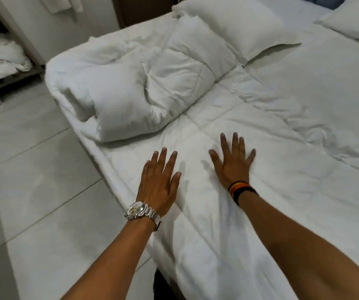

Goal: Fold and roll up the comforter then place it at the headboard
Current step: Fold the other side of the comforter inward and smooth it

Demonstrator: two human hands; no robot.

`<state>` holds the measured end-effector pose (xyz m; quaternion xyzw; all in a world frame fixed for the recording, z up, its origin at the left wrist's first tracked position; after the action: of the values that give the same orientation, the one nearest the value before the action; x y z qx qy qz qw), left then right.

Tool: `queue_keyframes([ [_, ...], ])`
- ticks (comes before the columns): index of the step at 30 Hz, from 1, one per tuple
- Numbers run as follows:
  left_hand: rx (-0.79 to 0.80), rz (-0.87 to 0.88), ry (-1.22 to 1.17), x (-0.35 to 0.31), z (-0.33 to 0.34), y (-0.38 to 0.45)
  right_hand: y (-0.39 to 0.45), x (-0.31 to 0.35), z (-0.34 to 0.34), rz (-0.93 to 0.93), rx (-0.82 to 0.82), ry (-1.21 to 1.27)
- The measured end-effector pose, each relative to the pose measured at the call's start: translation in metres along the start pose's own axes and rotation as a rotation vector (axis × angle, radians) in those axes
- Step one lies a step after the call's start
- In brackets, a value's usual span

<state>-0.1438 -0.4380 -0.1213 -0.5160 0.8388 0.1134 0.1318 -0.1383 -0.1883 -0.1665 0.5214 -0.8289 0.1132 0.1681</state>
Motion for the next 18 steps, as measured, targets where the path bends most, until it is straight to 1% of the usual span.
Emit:
queue_keyframes([
  [3,0.017,0.107,0.012,-0.011,0.028,0.077,0.088,-0.005,-0.008,0.007,-0.041,-0.054],
  [6,0.050,0.210,0.019,-0.022,0.072,0.141,0.155,-0.028,0.004,0.029,-0.034,-0.147],
  [8,0.055,0.243,0.046,-0.015,0.091,0.152,0.176,-0.058,0.015,0.125,0.013,-0.202],
  [10,0.077,0.258,0.044,-0.001,0.107,0.152,0.190,-0.081,0.022,0.223,0.025,-0.194],
  [12,0.089,0.261,0.053,0.002,0.112,0.146,0.199,-0.085,0.019,0.226,-0.009,-0.193],
  [14,0.100,0.284,0.050,-0.007,0.106,0.152,0.221,-0.079,0.007,0.176,-0.065,-0.171],
  [15,0.085,0.313,0.049,-0.017,0.101,0.163,0.238,-0.082,-0.001,0.181,-0.092,-0.159],
  [16,0.080,0.342,0.050,-0.027,0.101,0.176,0.253,-0.095,-0.007,0.224,-0.099,-0.143],
  [18,0.096,0.359,0.057,-0.042,0.106,0.198,0.272,-0.127,-0.008,0.338,-0.033,-0.144],
])
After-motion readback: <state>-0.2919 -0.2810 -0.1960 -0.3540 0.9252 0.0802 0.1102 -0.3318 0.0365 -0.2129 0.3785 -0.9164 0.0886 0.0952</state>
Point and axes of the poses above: each hand's wrist, its own y-axis towards the middle knuckle, its own z-axis out of the palm, x = y × z, the point moved 10 cm from there along y, towards the middle knuckle, and after that the axes turned 5 degrees about y, right-handed, at the moved point
